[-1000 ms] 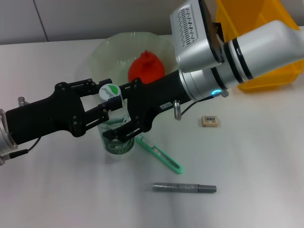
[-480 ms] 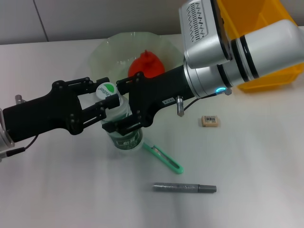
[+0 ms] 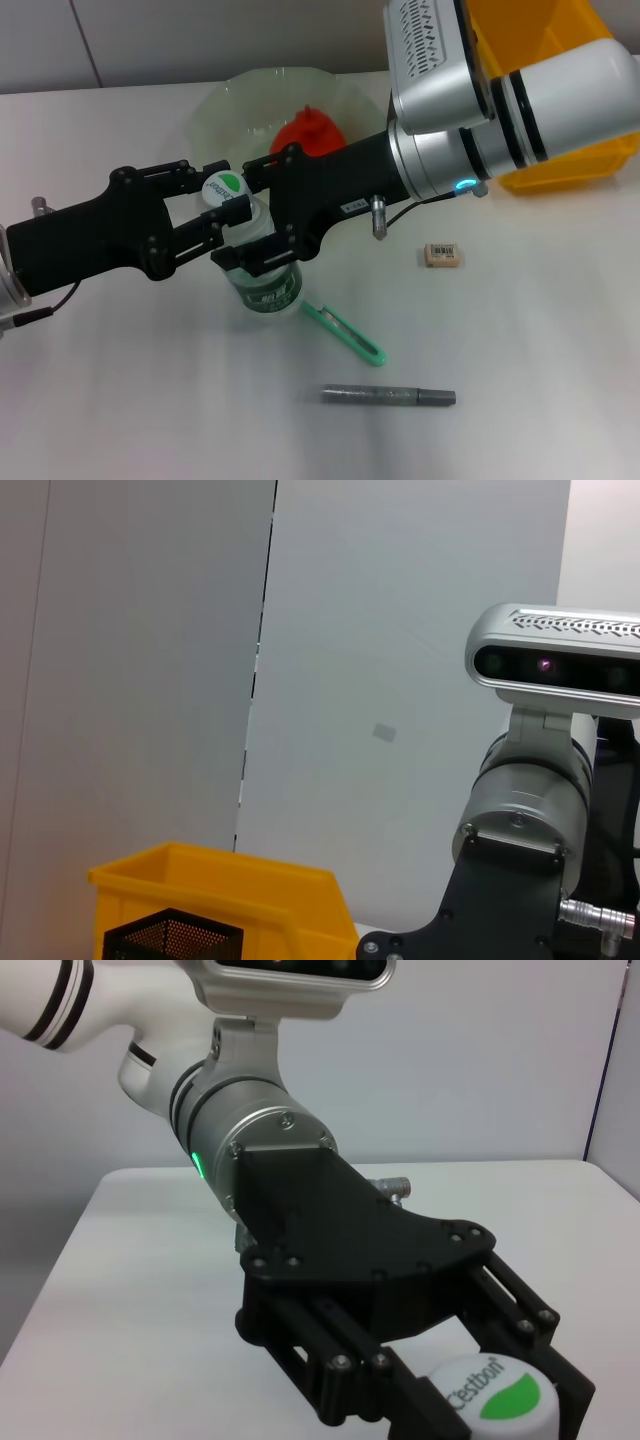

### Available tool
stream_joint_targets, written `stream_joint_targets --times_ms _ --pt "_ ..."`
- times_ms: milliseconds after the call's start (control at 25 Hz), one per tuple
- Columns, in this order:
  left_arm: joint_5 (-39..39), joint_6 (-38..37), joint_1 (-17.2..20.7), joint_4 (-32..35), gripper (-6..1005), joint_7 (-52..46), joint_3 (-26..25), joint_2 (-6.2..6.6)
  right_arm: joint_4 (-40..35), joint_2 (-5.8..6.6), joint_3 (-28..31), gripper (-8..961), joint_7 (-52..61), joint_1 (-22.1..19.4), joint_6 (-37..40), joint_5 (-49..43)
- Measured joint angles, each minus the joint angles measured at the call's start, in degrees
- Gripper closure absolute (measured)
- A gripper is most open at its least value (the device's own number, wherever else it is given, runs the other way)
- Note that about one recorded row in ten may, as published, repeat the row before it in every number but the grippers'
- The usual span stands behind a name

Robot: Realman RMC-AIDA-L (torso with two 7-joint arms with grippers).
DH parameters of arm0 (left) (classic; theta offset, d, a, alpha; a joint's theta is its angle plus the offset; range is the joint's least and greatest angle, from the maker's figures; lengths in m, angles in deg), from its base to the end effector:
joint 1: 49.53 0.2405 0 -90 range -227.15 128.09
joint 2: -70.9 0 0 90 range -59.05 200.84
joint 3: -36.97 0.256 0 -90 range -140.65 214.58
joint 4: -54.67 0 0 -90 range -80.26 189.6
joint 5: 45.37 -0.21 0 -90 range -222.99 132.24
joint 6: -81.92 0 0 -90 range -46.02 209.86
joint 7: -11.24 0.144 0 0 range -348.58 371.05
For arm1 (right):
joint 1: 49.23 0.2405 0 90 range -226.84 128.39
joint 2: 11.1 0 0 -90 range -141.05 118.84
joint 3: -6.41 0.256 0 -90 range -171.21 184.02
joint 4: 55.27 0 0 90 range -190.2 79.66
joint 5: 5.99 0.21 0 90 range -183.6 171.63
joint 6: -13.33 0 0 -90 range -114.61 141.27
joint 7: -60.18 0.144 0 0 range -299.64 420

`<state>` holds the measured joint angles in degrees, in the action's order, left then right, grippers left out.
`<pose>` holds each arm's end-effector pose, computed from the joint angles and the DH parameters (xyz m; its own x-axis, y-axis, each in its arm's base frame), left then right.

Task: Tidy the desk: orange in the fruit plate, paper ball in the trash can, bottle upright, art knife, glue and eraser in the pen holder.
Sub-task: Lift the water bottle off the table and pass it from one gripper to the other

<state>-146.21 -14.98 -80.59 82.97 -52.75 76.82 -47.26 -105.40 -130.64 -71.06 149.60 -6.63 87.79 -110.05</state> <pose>-0.2377 0.3197 0.0001 0.6976 0.1184 0.7066 0.3070 -0.9405 -0.1455 0.1167 0.3713 -0.0594 0.9608 -0.0030 -0.2772 -0.0294 -0.9954 -0.0911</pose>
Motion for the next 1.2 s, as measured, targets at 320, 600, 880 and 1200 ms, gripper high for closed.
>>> stream_joint_targets --times_ms 320,600,880,1200 --pt "-0.1 0.3 -0.1 0.3 567 -0.5 0.0 0.03 -0.4 0.16 0.2 277 0.0 -0.4 0.1 1.5" --pt "0.0 0.3 -0.1 0.5 567 -0.5 0.0 0.03 -1.5 0.27 0.3 278 0.3 -1.4 0.1 1.5" --pt "0.0 0.7 -0.3 0.5 559 -0.5 0.0 0.03 -3.1 0.28 0.7 279 1.1 -2.5 0.6 1.5" --pt "-0.1 1.0 -0.3 0.5 549 -0.6 0.0 0.03 -3.0 0.27 0.8 282 1.3 -2.5 1.3 2.9"
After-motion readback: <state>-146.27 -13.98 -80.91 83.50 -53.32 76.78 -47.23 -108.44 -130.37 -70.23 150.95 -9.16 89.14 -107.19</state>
